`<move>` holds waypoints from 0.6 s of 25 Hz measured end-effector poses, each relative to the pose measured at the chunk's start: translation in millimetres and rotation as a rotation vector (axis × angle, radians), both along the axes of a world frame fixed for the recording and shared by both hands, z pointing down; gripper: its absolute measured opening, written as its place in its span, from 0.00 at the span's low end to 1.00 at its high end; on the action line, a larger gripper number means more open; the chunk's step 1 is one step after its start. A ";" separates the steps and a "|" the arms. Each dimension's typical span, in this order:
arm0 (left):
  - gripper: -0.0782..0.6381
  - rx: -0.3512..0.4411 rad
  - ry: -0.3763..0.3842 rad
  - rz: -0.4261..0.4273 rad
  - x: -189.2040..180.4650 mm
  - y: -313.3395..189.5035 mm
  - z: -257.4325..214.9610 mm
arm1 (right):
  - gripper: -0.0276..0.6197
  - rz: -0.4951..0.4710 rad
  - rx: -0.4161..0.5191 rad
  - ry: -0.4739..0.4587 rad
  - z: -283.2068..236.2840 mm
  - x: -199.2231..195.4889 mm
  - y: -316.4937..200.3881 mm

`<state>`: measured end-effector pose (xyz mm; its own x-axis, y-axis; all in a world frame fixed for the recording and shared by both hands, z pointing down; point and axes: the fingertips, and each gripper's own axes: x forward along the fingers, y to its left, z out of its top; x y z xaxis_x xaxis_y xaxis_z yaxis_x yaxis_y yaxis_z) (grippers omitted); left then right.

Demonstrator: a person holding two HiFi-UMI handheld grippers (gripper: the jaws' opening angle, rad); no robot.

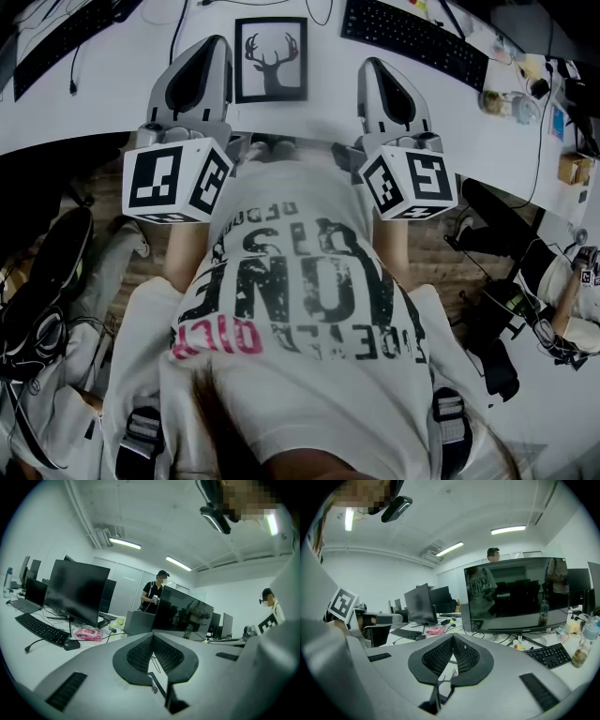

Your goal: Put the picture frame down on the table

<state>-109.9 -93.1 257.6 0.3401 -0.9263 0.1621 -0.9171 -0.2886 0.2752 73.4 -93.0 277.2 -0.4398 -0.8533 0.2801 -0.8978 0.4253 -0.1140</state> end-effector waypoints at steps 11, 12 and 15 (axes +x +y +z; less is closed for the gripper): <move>0.11 -0.002 -0.001 -0.010 -1.2 -0.7 -0.1 | 0.04 0.011 0.001 -0.003 -0.7 5.9 0.0; 0.11 -0.002 -0.002 -0.012 -1.7 -1.0 -0.6 | 0.04 0.012 0.000 -0.004 -0.9 6.6 -0.1; 0.11 -0.002 -0.001 -0.014 -1.3 -2.0 -0.3 | 0.04 0.017 -0.001 -0.002 -0.3 9.1 -0.7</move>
